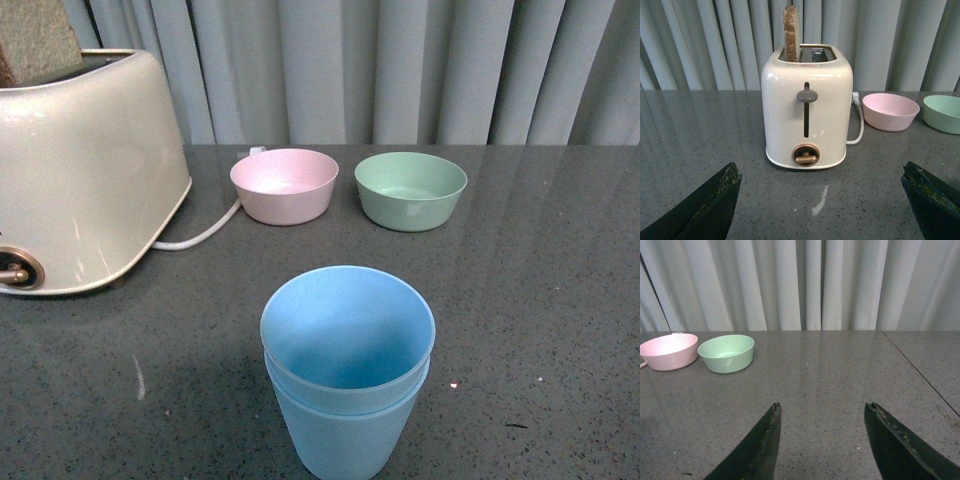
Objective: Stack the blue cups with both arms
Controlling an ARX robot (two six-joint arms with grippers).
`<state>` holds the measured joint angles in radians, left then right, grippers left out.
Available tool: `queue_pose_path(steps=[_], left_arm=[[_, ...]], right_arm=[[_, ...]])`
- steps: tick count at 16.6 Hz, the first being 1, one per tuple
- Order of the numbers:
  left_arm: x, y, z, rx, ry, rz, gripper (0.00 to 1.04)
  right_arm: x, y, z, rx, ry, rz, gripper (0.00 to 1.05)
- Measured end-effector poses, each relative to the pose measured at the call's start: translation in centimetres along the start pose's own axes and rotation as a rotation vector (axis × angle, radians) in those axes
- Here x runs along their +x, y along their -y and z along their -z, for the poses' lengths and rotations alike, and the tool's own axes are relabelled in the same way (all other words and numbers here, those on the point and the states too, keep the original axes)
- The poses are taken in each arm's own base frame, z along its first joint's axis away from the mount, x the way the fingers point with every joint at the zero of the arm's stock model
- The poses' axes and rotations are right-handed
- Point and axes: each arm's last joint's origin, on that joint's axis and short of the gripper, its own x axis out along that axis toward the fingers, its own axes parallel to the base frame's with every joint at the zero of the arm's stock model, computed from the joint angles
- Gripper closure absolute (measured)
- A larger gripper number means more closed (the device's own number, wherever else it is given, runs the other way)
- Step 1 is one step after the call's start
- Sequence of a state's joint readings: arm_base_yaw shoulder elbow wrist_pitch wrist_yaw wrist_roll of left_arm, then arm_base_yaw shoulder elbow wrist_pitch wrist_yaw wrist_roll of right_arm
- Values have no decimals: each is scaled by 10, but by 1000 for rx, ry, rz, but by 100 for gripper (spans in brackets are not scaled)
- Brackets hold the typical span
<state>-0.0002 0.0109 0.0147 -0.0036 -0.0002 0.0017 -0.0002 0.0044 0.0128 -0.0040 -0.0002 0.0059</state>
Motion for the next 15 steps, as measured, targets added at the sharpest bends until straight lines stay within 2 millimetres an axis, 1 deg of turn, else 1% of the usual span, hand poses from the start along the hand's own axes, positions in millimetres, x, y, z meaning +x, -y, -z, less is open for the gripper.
queue_pose_path(steps=[2, 3, 4, 5, 15], left_arm=[[0, 0, 0, 0, 0, 0, 7], [0, 0, 0, 0, 0, 0, 7], [0, 0, 0, 0, 0, 0, 7], [0, 0, 0, 0, 0, 0, 7], [0, 0, 0, 0, 0, 0, 7]], right_arm=[[0, 0, 0, 0, 0, 0, 25], [0, 0, 0, 0, 0, 0, 10], [0, 0, 0, 0, 0, 0, 5], [0, 0, 0, 0, 0, 0, 8], [0, 0, 0, 0, 0, 0, 7]])
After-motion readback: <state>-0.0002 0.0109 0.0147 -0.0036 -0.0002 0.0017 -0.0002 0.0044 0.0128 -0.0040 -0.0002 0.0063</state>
